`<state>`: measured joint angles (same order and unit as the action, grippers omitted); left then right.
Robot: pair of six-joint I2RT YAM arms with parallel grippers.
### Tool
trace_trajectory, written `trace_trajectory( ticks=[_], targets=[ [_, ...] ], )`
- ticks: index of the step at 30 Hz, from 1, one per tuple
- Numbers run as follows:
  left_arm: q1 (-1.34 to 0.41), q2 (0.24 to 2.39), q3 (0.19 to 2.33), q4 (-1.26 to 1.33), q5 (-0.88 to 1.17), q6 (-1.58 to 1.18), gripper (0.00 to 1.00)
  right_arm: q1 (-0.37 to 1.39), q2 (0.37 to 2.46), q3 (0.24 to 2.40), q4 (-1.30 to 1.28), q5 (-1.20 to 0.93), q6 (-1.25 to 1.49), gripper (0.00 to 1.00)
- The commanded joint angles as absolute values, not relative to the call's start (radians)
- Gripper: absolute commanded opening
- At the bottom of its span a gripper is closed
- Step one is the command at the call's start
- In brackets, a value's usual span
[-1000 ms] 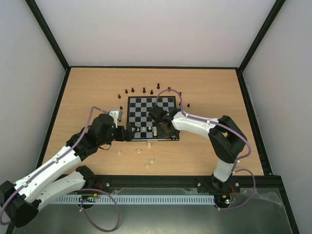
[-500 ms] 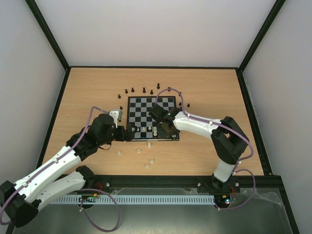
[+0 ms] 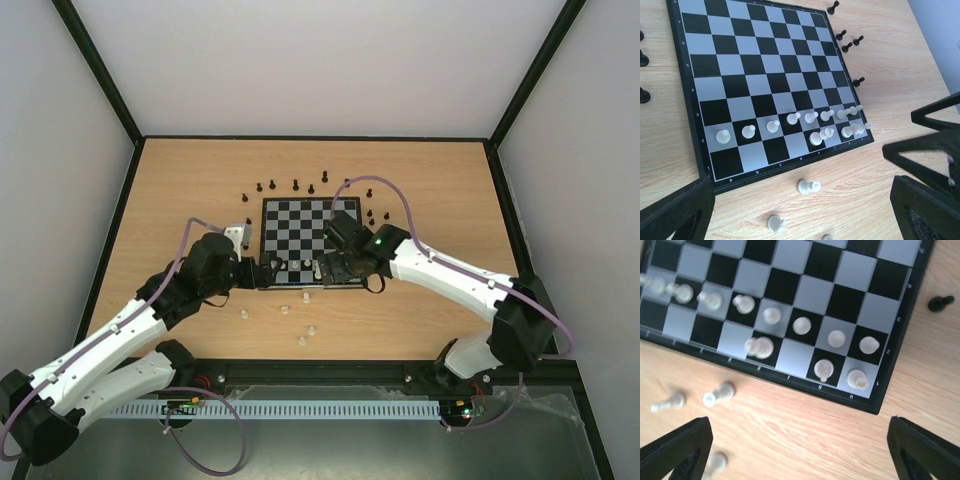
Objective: Set up the chess pieces on the board
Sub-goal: Place the chess piece on the chessboard, then pick up the chess piece at the center of the board.
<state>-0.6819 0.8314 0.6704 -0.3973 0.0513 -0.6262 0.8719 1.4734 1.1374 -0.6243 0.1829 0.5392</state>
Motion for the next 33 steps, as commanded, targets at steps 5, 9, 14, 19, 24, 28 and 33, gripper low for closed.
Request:
trace_trajectory(
  ticks=[5, 9, 14, 19, 24, 28, 33],
  targets=[
    [-0.678, 0.752, 0.683, -0.399, 0.018, -0.647, 0.99, 0.97, 1.393, 1.107, -0.683, 0.148, 0.569, 0.99],
    [-0.678, 0.681, 0.693, -0.409, 0.0, -0.659, 0.99, 1.014, 1.434, 1.121, -0.658, 0.136, 0.579, 1.0],
    [-0.678, 0.58, 0.707, -0.436, -0.026, -0.67, 0.99, 1.049, 1.534, 1.152, -0.625, 0.126, 0.581, 0.87],
    [-0.678, 0.497, 0.729, -0.469, -0.046, -0.674, 0.99, 1.069, 1.645, 1.219, -0.618, 0.129, 0.576, 0.73],
    [-0.678, 0.473, 0.745, -0.502, -0.059, -0.668, 0.99, 1.071, 1.753, 1.292, -0.625, 0.136, 0.57, 0.61],
    [-0.678, 0.471, 0.741, -0.513, -0.061, -0.666, 0.99, 1.072, 1.814, 1.329, -0.64, 0.144, 0.568, 0.48],
    [-0.679, 0.468, 0.739, -0.52, -0.068, -0.66, 0.99, 1.071, 1.848, 1.341, -0.648, 0.145, 0.569, 0.4]
  ],
)
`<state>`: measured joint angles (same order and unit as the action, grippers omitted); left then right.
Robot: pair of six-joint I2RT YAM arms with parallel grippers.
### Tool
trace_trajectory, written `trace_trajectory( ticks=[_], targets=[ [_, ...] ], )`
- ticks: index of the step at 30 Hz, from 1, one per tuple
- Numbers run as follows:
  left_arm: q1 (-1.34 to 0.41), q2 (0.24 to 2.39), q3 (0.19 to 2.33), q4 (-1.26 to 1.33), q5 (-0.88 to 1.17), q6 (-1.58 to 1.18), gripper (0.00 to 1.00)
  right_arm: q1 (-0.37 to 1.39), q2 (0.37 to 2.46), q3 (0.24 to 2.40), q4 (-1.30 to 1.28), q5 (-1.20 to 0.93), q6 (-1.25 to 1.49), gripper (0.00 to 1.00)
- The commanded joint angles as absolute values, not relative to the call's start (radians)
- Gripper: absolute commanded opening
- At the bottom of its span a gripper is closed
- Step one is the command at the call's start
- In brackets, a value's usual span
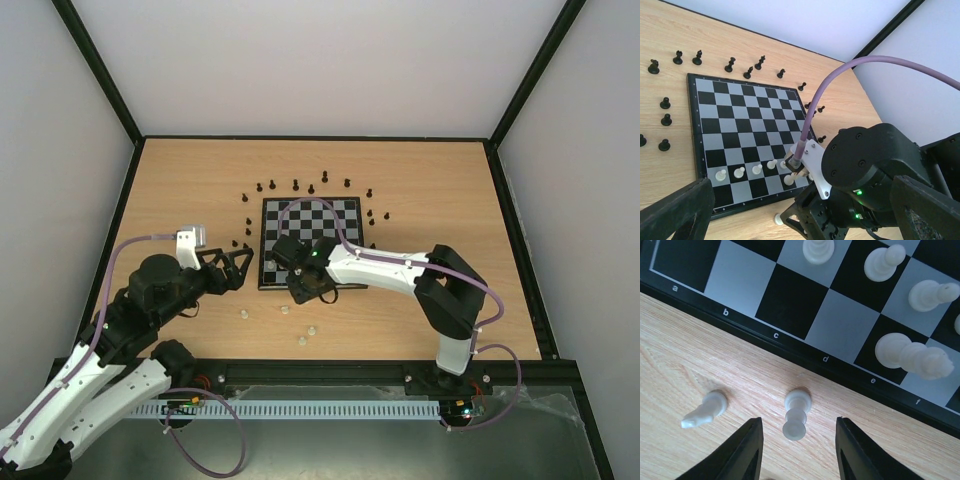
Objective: Set up the chess pieces on the board
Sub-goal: Pick up the chess piece at the center of the board.
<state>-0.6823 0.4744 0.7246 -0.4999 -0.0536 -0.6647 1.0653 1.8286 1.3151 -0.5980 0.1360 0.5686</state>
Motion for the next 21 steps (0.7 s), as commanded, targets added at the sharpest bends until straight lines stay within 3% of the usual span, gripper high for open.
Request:
trace_trajectory(
  ticks=[1, 21],
  targets=[
    [-0.678, 0.468, 0.739, -0.52, -0.069, -0.659, 0.99, 1.071, 1.851, 1.342, -0.649, 0.142, 0.568, 0.39],
    [-0.679, 0.487, 0.724, -0.509, -0.07, -0.659, 0.99, 1.091, 1.907, 1.344, -0.644, 0.148, 0.563, 0.29]
  ],
)
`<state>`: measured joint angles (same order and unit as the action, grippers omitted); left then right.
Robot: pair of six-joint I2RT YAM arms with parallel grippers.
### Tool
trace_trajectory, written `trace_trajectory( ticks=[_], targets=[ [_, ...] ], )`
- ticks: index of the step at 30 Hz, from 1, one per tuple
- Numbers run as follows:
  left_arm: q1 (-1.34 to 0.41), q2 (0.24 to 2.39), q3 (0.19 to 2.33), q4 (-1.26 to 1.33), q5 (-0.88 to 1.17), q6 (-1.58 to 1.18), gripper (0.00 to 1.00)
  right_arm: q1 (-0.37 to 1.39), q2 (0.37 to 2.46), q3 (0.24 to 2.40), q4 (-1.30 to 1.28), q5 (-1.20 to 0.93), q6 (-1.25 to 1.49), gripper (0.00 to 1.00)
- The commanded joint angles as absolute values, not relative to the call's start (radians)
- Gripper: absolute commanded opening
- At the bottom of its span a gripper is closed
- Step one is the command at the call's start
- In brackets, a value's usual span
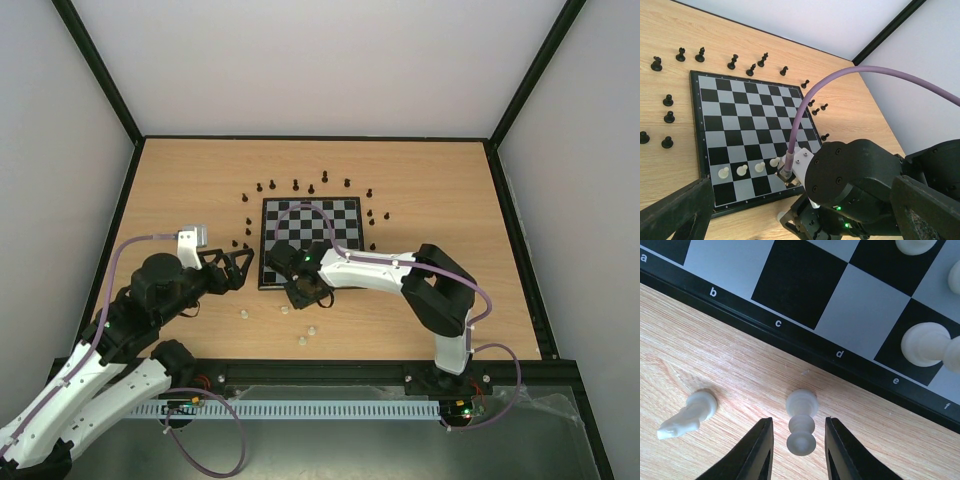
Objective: Set up the chess pieces on the board
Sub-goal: Pick up the chess piece at the center of the board.
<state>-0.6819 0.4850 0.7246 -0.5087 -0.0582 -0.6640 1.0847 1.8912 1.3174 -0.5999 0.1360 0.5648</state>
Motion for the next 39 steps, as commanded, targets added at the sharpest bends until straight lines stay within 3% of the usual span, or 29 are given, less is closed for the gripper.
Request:
trace_trajectory(
  ticks=[1, 12, 24, 39],
  targets=[
    [-0.678, 0.488, 0.722, -0.508, -0.071, -0.659, 0.99, 1.091, 1.908, 1.346, -0.644, 0.149, 0.562, 0.29],
    [-0.679, 0.498, 0.719, -0.499, -0.066, -0.659, 0.99, 1.091, 1.921, 1.356, -0.641, 0.167, 0.558, 0.24],
    [-0.678, 0.499, 0.711, -0.492, -0.061, -0.663, 0.99, 1.091, 1.91, 1.348, -0.651, 0.173, 0.561, 0.08],
    [-0.678, 0.55, 0.71, -0.459, -0.046, -0.652, 0.99, 1.097, 1.779, 1.27, -0.691, 0.21, 0.601, 0.08]
  ],
)
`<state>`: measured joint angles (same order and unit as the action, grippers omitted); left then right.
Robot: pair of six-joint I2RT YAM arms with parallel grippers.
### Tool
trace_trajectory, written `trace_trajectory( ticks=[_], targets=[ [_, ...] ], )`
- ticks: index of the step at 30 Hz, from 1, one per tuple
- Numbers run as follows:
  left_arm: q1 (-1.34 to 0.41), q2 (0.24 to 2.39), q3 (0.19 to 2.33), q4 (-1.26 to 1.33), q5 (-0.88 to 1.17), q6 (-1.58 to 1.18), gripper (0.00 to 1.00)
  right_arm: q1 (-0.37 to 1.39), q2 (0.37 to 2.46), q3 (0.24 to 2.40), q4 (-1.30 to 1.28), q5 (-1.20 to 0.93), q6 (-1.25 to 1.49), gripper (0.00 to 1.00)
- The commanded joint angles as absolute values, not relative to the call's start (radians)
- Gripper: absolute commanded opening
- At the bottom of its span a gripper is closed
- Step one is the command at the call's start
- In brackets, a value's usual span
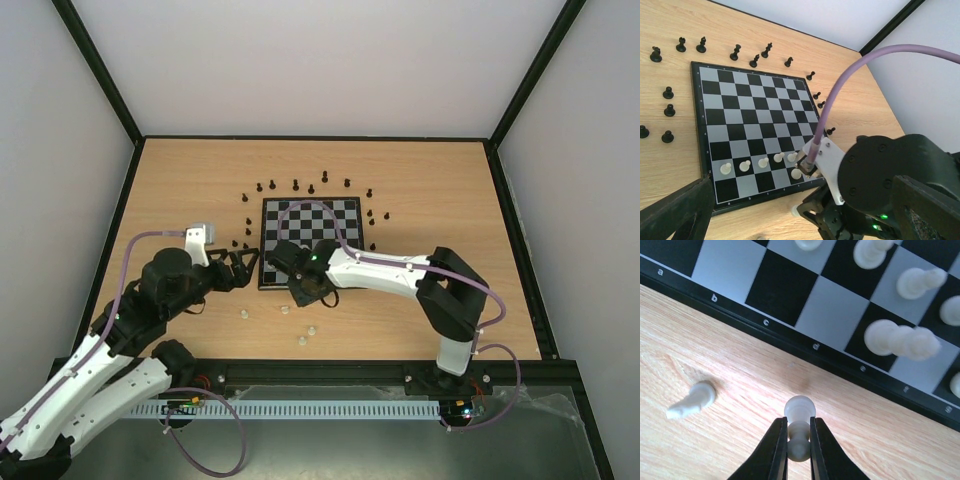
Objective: Set up the chess pieces on the board
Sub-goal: Pick up the chess piece at the center of the board, then place the chess piece on the chessboard.
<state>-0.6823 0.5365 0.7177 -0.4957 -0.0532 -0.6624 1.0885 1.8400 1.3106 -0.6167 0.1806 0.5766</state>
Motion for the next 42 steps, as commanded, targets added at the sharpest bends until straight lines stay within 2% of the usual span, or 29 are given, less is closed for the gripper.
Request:
trace_trajectory(
  ticks=[1, 12, 23, 42],
  targets=[
    [-0.678, 0.552, 0.71, -0.456, -0.045, -0.653, 0.99, 1.098, 1.767, 1.26, -0.692, 0.213, 0.605, 0.08],
    [-0.678, 0.563, 0.71, -0.448, -0.044, -0.645, 0.99, 1.075, 1.69, 1.173, -0.703, 0.255, 0.611, 0.09],
    [-0.678, 0.575, 0.708, -0.443, -0.05, -0.643, 0.99, 0.985, 1.631, 1.191, -0.73, 0.258, 0.561, 0.09],
    [-0.677, 0.568, 0.694, -0.446, -0.055, -0.641, 0.99, 0.908, 1.761, 1.294, -0.694, 0.227, 0.484, 0.09]
  ],
)
